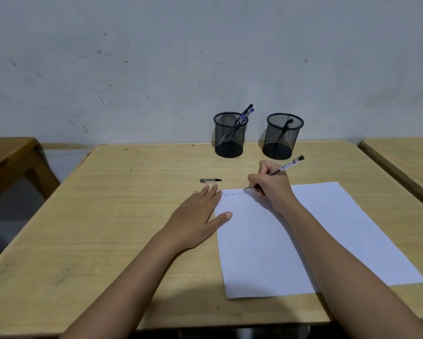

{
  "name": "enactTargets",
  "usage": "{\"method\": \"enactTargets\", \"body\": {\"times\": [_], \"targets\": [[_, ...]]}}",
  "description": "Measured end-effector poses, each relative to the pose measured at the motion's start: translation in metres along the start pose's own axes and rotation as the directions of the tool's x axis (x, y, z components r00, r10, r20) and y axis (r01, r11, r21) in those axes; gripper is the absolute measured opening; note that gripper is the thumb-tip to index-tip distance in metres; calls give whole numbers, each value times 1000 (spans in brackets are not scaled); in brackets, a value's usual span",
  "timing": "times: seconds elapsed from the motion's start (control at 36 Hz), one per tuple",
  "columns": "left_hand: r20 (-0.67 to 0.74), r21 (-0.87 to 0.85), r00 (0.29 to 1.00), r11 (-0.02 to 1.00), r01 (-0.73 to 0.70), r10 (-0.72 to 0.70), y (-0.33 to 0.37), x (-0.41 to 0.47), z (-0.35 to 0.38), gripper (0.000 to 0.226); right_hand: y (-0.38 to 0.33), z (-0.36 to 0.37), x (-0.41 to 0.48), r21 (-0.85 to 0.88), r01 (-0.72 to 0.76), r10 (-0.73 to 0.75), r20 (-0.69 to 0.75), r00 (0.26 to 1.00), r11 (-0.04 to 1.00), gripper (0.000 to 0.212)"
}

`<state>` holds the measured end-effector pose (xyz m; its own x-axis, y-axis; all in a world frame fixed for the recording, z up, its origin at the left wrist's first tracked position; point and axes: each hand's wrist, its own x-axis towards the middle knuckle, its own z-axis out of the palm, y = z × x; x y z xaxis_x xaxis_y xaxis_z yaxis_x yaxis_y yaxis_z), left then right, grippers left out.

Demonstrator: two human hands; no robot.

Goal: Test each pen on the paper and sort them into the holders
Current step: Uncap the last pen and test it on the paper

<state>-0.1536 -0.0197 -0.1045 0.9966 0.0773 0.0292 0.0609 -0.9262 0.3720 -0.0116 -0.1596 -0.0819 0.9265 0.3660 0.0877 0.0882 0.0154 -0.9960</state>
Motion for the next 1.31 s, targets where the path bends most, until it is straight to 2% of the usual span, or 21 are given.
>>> {"method": "enactTargets", "body": {"times": [0.25, 0.53, 0.83, 1.31], "targets": [[13, 24, 1000, 1000, 9, -10, 0, 0, 2, 66, 3, 3, 4, -31, -18, 17, -6, 1000, 999, 41], [2, -24, 999, 999, 40, -40, 5, -3, -3, 68, 5, 4, 4, -42, -3, 4, 27, 1000, 999, 41], [0, -31, 999, 998, 51, -51, 6, -3, -4, 68, 5, 4, 5, -107, 10, -8, 16, 1000, 994, 41], [-1, -36, 999, 998, 50, -50, 6, -2, -4, 69, 4, 3, 4, -110, 8, -10, -16, 1000, 994, 40]]}}
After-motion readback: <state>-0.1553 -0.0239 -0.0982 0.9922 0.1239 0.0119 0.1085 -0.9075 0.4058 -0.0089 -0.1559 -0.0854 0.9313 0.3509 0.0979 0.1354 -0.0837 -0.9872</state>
